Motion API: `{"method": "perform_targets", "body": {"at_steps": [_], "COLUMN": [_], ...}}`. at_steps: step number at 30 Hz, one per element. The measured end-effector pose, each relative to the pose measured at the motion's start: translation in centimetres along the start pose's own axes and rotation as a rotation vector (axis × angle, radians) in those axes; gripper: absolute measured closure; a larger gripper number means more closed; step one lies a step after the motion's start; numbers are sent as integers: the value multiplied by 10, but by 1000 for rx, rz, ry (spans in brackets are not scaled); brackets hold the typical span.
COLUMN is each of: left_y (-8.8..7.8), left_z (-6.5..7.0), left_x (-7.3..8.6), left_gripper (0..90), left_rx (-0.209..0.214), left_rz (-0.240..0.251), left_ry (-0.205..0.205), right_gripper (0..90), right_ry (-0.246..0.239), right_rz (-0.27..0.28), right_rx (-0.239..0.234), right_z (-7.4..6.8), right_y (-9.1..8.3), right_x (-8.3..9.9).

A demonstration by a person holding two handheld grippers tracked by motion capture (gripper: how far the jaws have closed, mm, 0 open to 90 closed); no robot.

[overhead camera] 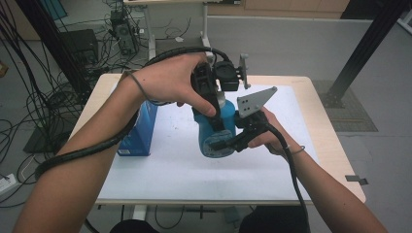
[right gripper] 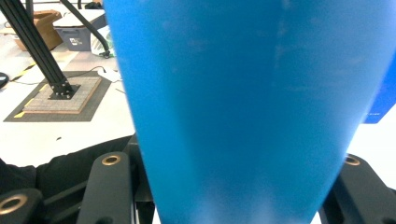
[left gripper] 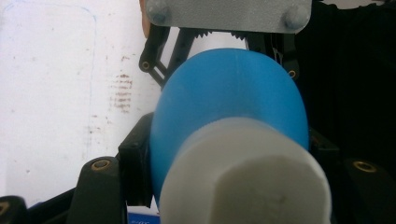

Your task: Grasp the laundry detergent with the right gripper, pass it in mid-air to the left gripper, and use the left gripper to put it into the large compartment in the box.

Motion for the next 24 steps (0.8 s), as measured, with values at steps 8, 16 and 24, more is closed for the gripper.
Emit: {"method": "perform_targets", "body": {"at_steps": [8, 16, 24], "left_y": [0, 0, -1], "left_z": [-1, 0, 0], "left_x": [-1, -1, -1], "left_gripper": [373, 373, 373], "left_rx": [2, 4, -3], "left_rz": [-3, -6, -4], "left_ry": [-2, -4, -6], "right_gripper": [429, 429, 429], "right_ry": [4, 4, 5], "right_rz": [1, -1, 1], "right_rx": [-1, 1, -2], "right_z": [0, 0, 0], "right_y": [0, 0, 0], "right_x": [1, 1, 0]}}
Point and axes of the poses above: each handheld gripper's, and its own axes: y roughly forward along the jaws, x roughly out of its underside, z roughly to its right, the point moved 4 cm from there along y, roughly forward along the jaws, and after that the axes turned 9 degrees about y, right-handed, at the moved point
